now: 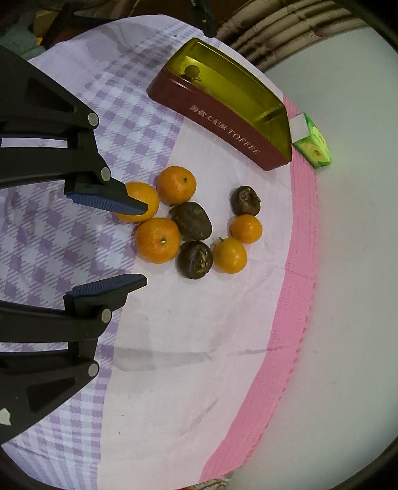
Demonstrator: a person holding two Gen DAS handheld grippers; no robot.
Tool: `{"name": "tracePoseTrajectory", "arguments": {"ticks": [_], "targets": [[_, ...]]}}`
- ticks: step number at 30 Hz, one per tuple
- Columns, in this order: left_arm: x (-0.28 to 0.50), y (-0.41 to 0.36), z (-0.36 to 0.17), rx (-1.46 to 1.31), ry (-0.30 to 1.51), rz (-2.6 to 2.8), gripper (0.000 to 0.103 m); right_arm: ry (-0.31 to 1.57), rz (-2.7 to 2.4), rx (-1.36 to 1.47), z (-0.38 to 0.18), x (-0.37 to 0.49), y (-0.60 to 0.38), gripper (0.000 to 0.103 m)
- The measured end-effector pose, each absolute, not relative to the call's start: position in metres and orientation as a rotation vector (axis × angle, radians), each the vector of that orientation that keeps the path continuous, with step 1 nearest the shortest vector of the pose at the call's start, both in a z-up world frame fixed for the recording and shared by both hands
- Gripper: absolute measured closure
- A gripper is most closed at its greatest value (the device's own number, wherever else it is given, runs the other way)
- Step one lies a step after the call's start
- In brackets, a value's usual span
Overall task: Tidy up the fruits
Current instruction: 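Grasp a mandarin orange from the pile with the right gripper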
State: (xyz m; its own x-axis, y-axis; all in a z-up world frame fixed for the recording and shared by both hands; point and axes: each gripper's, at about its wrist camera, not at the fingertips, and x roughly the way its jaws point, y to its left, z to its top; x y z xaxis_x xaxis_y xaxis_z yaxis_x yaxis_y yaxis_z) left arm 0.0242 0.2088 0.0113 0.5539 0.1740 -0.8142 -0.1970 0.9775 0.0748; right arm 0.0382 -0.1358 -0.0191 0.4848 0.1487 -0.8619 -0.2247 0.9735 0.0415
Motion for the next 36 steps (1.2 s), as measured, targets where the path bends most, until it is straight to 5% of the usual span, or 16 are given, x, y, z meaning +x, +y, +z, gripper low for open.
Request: {"name": "tracePoseTrajectory", "arguments": {"ticks": [36], "targets": [[0.021,0.088,0.002,0.075,0.997,-0.06,0.016,1.107,0.221,0.005,-0.055,0.068,-0.156,0.065]]}}
